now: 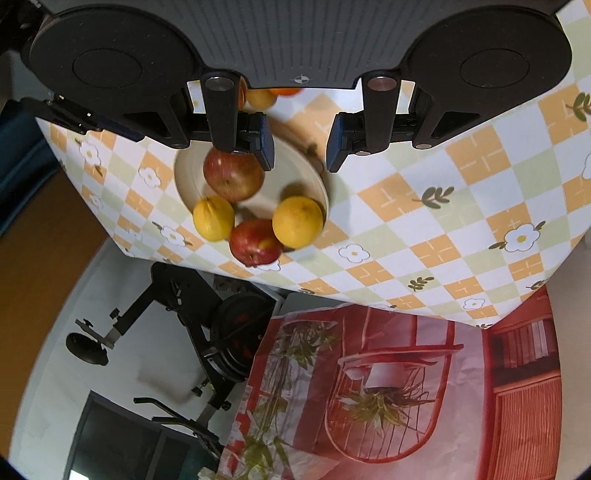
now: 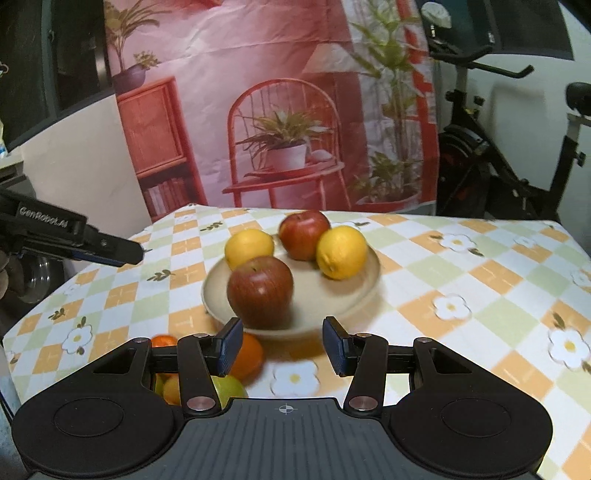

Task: Organize fruits
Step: 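Raise the open left tool away from the plate, then move the left tool down to an orange tangerine in the fruit pile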

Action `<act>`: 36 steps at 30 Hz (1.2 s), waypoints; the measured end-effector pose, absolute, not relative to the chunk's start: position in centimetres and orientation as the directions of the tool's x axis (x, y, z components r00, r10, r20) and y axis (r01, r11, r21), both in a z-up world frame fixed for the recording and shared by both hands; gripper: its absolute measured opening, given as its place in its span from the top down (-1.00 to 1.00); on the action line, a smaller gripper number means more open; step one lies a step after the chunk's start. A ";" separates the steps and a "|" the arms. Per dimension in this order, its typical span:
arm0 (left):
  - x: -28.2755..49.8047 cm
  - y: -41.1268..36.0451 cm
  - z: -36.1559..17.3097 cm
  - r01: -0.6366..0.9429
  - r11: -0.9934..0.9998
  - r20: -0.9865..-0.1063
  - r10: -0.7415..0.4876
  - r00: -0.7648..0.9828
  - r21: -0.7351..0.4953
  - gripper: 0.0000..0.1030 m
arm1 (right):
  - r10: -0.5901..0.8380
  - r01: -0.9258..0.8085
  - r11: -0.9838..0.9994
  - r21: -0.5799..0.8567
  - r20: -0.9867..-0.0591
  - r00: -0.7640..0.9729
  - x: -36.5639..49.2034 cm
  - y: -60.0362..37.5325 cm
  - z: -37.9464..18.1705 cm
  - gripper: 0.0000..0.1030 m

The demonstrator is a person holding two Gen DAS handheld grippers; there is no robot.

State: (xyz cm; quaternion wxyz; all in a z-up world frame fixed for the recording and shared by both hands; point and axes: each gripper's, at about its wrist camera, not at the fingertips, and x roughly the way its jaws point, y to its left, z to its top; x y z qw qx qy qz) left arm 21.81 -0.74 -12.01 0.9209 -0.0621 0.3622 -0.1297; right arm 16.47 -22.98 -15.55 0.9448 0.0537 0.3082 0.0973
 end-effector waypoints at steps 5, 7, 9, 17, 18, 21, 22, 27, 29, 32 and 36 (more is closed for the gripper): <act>20.7 -0.7 -13.0 0.169 0.963 -0.662 -0.267 0.701 -0.210 0.38 | 0.197 -0.117 0.978 0.175 -0.562 0.803 15.2 -24.4 -16.6 0.14; 20.2 -0.6 -13.4 0.157 0.966 -0.660 -0.256 0.706 -0.207 0.38 | 0.187 -0.109 0.979 0.170 -0.553 0.812 14.7 -24.8 -16.9 0.14; 19.7 -0.8 -13.6 0.149 0.968 -0.658 -0.246 0.711 -0.201 0.38 | 0.180 -0.100 0.980 0.174 -0.547 0.817 14.3 -25.2 -17.3 0.14; 18.8 -1.0 -13.9 0.135 0.975 -0.639 -0.219 0.738 -0.179 0.38 | 0.193 -0.097 0.975 0.202 -0.541 0.819 13.7 -25.9 -17.8 0.14; 18.6 -1.0 -13.8 0.133 0.975 -0.635 -0.216 0.742 -0.177 0.38 | 0.203 -0.106 0.973 0.205 -0.540 0.817 13.5 -26.0 -17.8 0.14; 18.3 -0.9 -14.1 0.121 0.977 -0.634 -0.206 0.746 -0.175 0.38 | 0.240 -0.142 0.966 0.217 -0.538 0.808 13.2 -25.9 -18.0 0.14; 18.3 -0.9 -14.2 0.117 0.978 -0.637 -0.203 0.744 -0.175 0.38 | 0.252 -0.156 0.964 0.217 -0.542 0.802 13.3 -25.8 -18.1 0.14; 18.2 -0.6 -14.3 0.098 0.978 -0.638 -0.194 0.745 -0.182 0.38 | 0.280 -0.209 0.960 0.188 -0.557 0.782 13.3 -24.9 -18.2 0.14; 18.2 -0.5 -14.4 0.093 0.979 -0.640 -0.190 0.745 -0.183 0.38 | 0.289 -0.223 0.957 0.184 -0.559 0.778 13.2 -24.7 -18.2 0.14; 18.1 -0.5 -14.6 0.091 0.978 -0.642 -0.191 0.743 -0.185 0.38 | 0.304 -0.237 0.953 0.191 -0.564 0.768 13.2 -24.7 -18.3 0.14; 18.0 -0.5 -14.7 0.086 0.978 -0.647 -0.190 0.738 -0.188 0.38 | 0.313 -0.256 0.950 0.181 -0.576 0.755 13.2 -24.4 -18.4 0.15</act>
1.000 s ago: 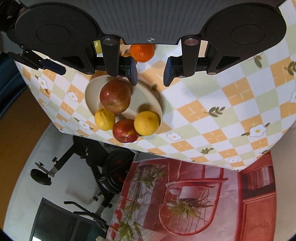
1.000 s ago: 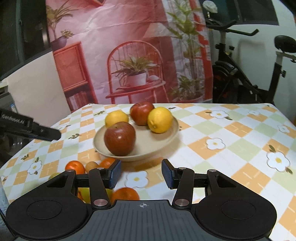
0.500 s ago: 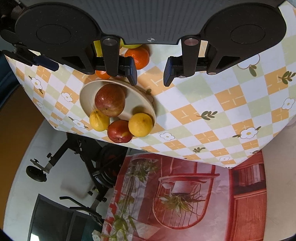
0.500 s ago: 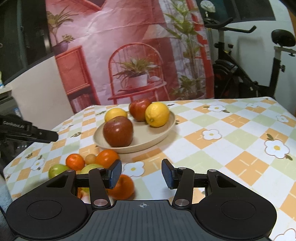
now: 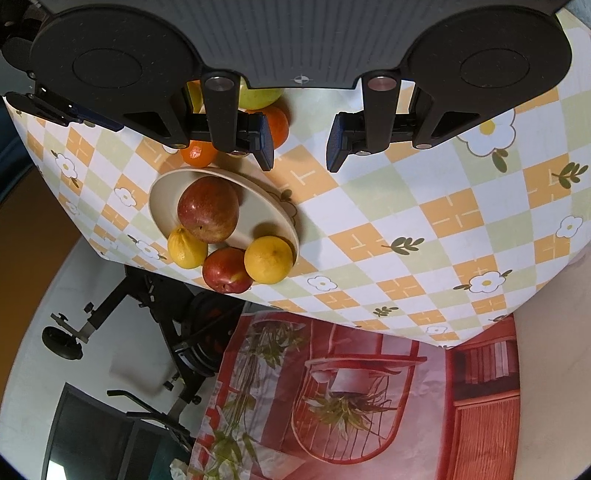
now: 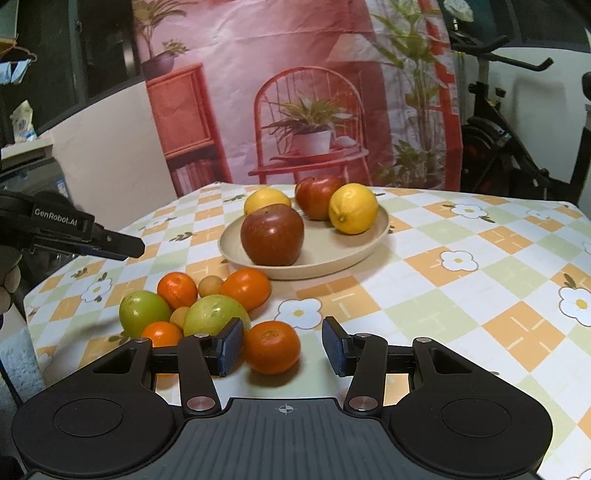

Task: Organize fruits
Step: 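Move the left tool down to an orange tangerine in the fruit pile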

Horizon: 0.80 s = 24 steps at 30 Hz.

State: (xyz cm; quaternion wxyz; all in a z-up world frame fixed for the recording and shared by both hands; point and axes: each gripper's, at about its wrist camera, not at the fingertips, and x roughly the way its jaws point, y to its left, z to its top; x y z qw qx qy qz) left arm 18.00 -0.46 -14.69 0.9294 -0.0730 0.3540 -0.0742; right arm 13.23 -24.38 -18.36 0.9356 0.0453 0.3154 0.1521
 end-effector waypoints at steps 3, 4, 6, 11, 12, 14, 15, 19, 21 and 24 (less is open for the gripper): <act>17.9 -0.4 -14.7 0.085 0.978 -0.649 -0.191 0.737 -0.190 0.38 | 0.319 -0.271 0.947 0.172 -0.584 0.746 13.2 -24.1 -18.5 0.17; 17.9 -0.5 -14.7 0.087 0.978 -0.650 -0.192 0.736 -0.190 0.38 | 0.320 -0.273 0.947 0.169 -0.586 0.744 13.2 -24.1 -18.5 0.18; 17.8 -0.7 -14.8 0.094 0.978 -0.651 -0.196 0.733 -0.188 0.38 | 0.321 -0.278 0.946 0.166 -0.592 0.739 13.3 -24.0 -18.5 0.19; 17.5 -1.0 -14.8 0.112 0.977 -0.653 -0.205 0.729 -0.182 0.38 | 0.324 -0.280 0.945 0.169 -0.596 0.735 13.3 -23.9 -18.5 0.20; 17.4 -1.0 -14.8 0.113 0.977 -0.652 -0.205 0.729 -0.181 0.38 | 0.326 -0.281 0.945 0.170 -0.596 0.734 13.3 -23.9 -18.5 0.22; 17.4 -1.0 -14.8 0.113 0.977 -0.652 -0.205 0.730 -0.181 0.38 | 0.329 -0.285 0.943 0.172 -0.595 0.733 13.3 -23.9 -18.5 0.25; 17.4 -1.0 -14.8 0.112 0.977 -0.653 -0.205 0.730 -0.181 0.38 | 0.332 -0.288 0.942 0.172 -0.595 0.732 13.3 -23.9 -18.5 0.29; 17.3 -1.1 -14.8 0.113 0.977 -0.654 -0.206 0.728 -0.181 0.38 | 0.341 -0.297 0.939 0.175 -0.595 0.728 13.3 -23.9 -18.5 0.35; 17.3 -1.0 -14.7 0.114 0.977 -0.653 -0.206 0.729 -0.180 0.38 | 0.349 -0.298 0.936 0.186 -0.592 0.726 13.3 -24.1 -18.5 0.37; 17.2 -1.1 -14.7 0.115 0.977 -0.653 -0.206 0.729 -0.180 0.38 | 0.351 -0.289 0.936 0.201 -0.590 0.727 13.4 -24.3 -18.6 0.40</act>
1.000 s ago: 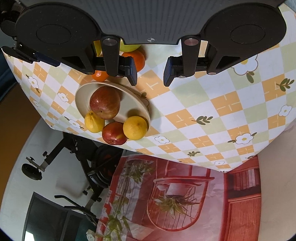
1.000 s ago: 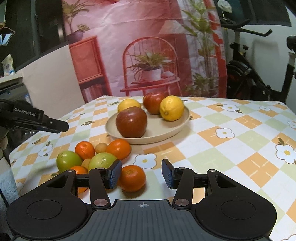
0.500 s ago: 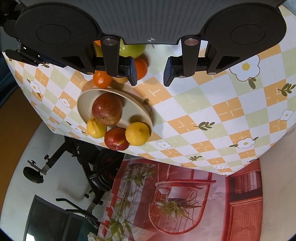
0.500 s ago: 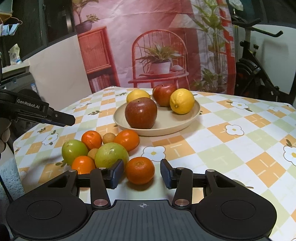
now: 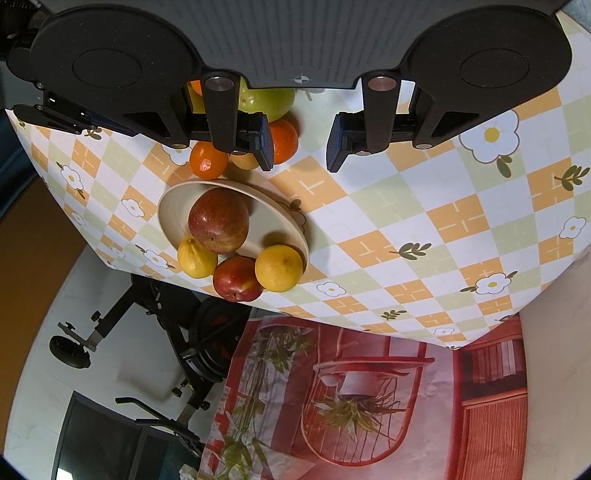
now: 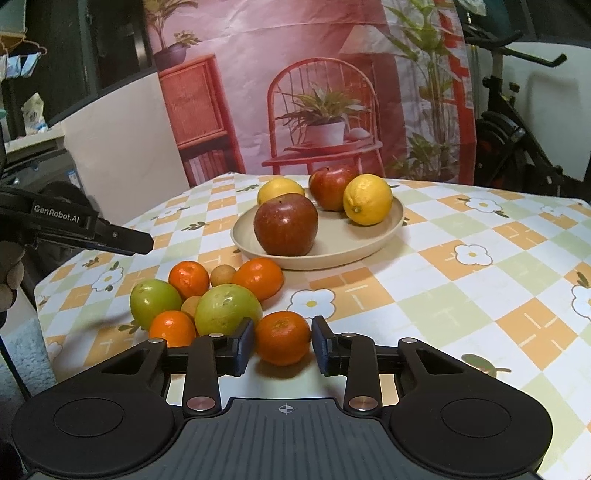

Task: Organize fruits
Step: 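Move the left tool down to an orange tangerine in the fruit pile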

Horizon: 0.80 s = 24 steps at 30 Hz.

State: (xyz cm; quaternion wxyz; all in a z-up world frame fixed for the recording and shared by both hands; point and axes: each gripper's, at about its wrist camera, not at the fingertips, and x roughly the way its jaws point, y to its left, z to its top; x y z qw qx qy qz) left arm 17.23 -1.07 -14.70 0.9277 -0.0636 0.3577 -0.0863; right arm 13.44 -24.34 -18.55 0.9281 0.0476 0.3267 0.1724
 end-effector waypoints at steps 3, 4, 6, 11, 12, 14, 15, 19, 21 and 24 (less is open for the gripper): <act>17.2 -1.1 -14.7 0.115 0.977 -0.653 -0.206 0.729 -0.180 0.38 | 0.343 -0.291 0.938 0.187 -0.597 0.725 13.5 -24.1 -18.6 0.40; 17.2 -1.1 -14.7 0.114 0.977 -0.653 -0.205 0.729 -0.180 0.38 | 0.342 -0.295 0.939 0.179 -0.600 0.724 13.5 -24.0 -18.6 0.39; 17.2 -1.1 -14.7 0.114 0.977 -0.655 -0.205 0.728 -0.180 0.38 | 0.337 -0.297 0.940 0.168 -0.600 0.726 13.4 -23.8 -18.6 0.39; 17.1 -1.1 -14.8 0.113 0.977 -0.658 -0.205 0.724 -0.181 0.38 | 0.339 -0.295 0.939 0.175 -0.600 0.724 13.5 -23.9 -18.6 0.39; 17.0 -1.1 -14.8 0.113 0.977 -0.658 -0.205 0.724 -0.181 0.38 | 0.340 -0.295 0.939 0.176 -0.600 0.724 13.5 -23.9 -18.6 0.38; 17.1 -1.1 -14.8 0.113 0.977 -0.659 -0.206 0.724 -0.181 0.38 | 0.345 -0.292 0.938 0.187 -0.602 0.720 13.6 -24.0 -18.7 0.37; 17.1 -1.1 -14.8 0.113 0.977 -0.658 -0.206 0.724 -0.181 0.38 | 0.349 -0.290 0.937 0.196 -0.603 0.717 13.6 -24.1 -18.7 0.37; 17.1 -1.1 -14.9 0.113 0.977 -0.661 -0.207 0.722 -0.182 0.38 | 0.356 -0.285 0.934 0.214 -0.606 0.711 13.8 -24.3 -18.8 0.37; 17.2 -1.1 -15.0 0.113 0.977 -0.663 -0.207 0.719 -0.182 0.38 | 0.359 -0.286 0.933 0.218 -0.605 0.710 13.8 -24.4 -18.8 0.38; 17.2 -1.2 -15.1 0.114 0.977 -0.666 -0.208 0.716 -0.183 0.38 | 0.370 -0.282 0.929 0.240 -0.602 0.707 13.9 -24.7 -18.8 0.40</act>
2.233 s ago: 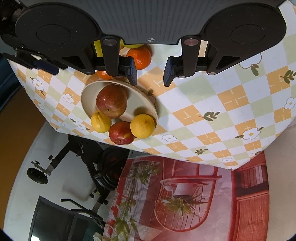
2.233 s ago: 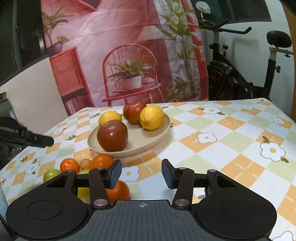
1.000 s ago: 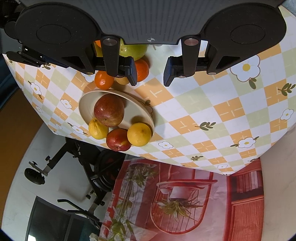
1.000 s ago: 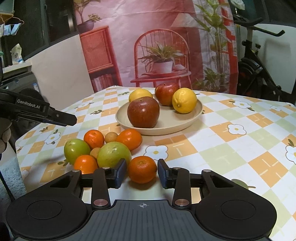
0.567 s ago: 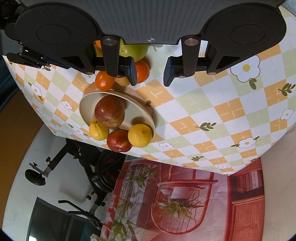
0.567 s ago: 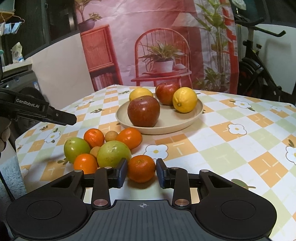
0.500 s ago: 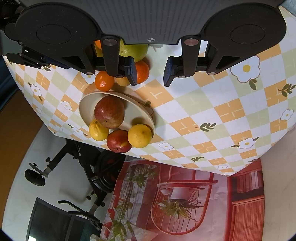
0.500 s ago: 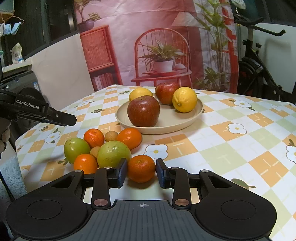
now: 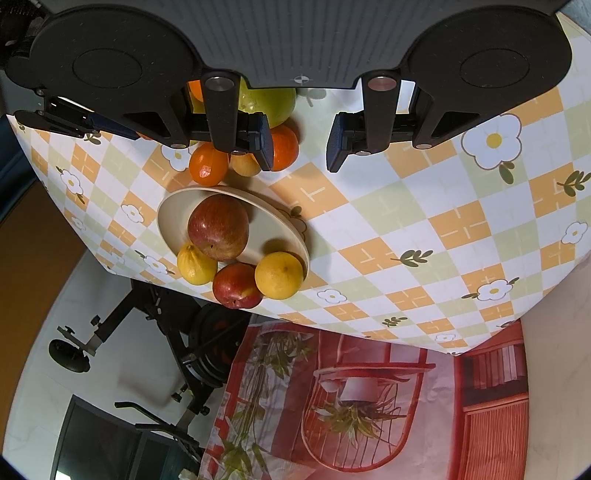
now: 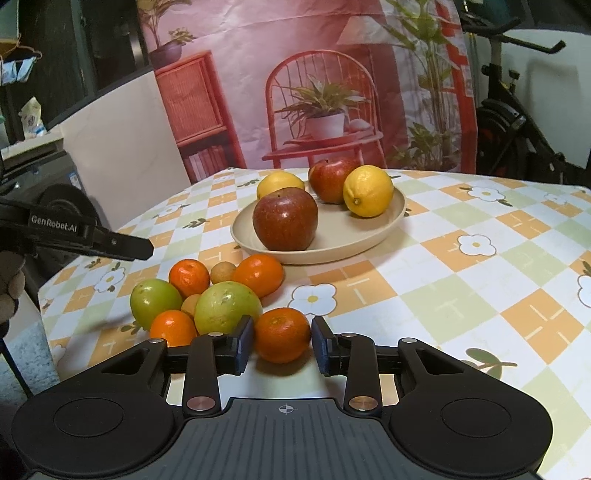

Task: Organize fruits
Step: 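Move the left tool down to an orange tangerine in the fruit pile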

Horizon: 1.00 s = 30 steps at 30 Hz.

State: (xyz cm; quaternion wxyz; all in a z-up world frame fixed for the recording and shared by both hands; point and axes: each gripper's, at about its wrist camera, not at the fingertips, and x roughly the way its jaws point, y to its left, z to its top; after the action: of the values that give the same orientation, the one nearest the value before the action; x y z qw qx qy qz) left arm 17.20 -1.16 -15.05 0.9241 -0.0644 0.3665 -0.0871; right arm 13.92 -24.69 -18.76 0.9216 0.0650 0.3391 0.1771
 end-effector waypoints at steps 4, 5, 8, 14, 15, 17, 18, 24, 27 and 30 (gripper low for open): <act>17.2 -1.2 -15.1 0.115 0.976 -0.668 -0.209 0.715 -0.183 0.38 | 0.356 -0.258 0.934 0.246 -0.586 0.728 13.8 -25.0 -18.6 0.41; 17.2 -1.2 -15.2 0.115 0.976 -0.668 -0.209 0.714 -0.183 0.37 | 0.350 -0.250 0.936 0.248 -0.582 0.734 13.7 -25.1 -18.6 0.41; 17.2 -1.3 -15.3 0.115 0.976 -0.671 -0.211 0.711 -0.184 0.37 | 0.327 -0.222 0.943 0.248 -0.577 0.748 13.7 -25.3 -18.6 0.41; 17.4 -1.0 -15.4 0.103 0.976 -0.678 -0.206 0.706 -0.190 0.37 | 0.281 -0.195 0.959 0.206 -0.597 0.752 14.1 -24.9 -18.7 0.41; 17.4 -1.0 -15.4 0.098 0.977 -0.678 -0.204 0.707 -0.192 0.37 | 0.279 -0.195 0.960 0.202 -0.598 0.752 14.1 -24.9 -18.7 0.40; 17.5 -0.8 -15.4 0.092 0.977 -0.679 -0.201 0.706 -0.194 0.37 | 0.276 -0.194 0.960 0.199 -0.600 0.751 14.1 -24.8 -18.8 0.39; 17.4 -0.8 -15.4 0.090 0.977 -0.681 -0.201 0.705 -0.195 0.37 | 0.277 -0.195 0.960 0.199 -0.601 0.750 14.1 -24.8 -18.8 0.38; 17.5 -0.8 -15.4 0.091 0.976 -0.684 -0.203 0.701 -0.197 0.37 | 0.279 -0.209 0.960 0.185 -0.616 0.737 14.2 -24.4 -19.0 0.36; 17.7 -1.0 -15.5 0.104 0.974 -0.687 -0.217 0.693 -0.203 0.30 | 0.285 -0.211 0.958 0.192 -0.613 0.736 14.2 -24.4 -18.9 0.37; 18.0 -1.2 -15.6 0.114 0.972 -0.699 -0.227 0.678 -0.205 0.28 | 0.291 -0.214 0.957 0.197 -0.609 0.738 14.1 -24.5 -18.9 0.39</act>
State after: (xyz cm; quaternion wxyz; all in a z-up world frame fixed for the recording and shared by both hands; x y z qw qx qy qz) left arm 18.01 -1.16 -15.62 0.9132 -0.0725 0.3900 -0.0936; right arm 14.13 -24.50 -18.90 0.9304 0.0570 0.3358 0.1357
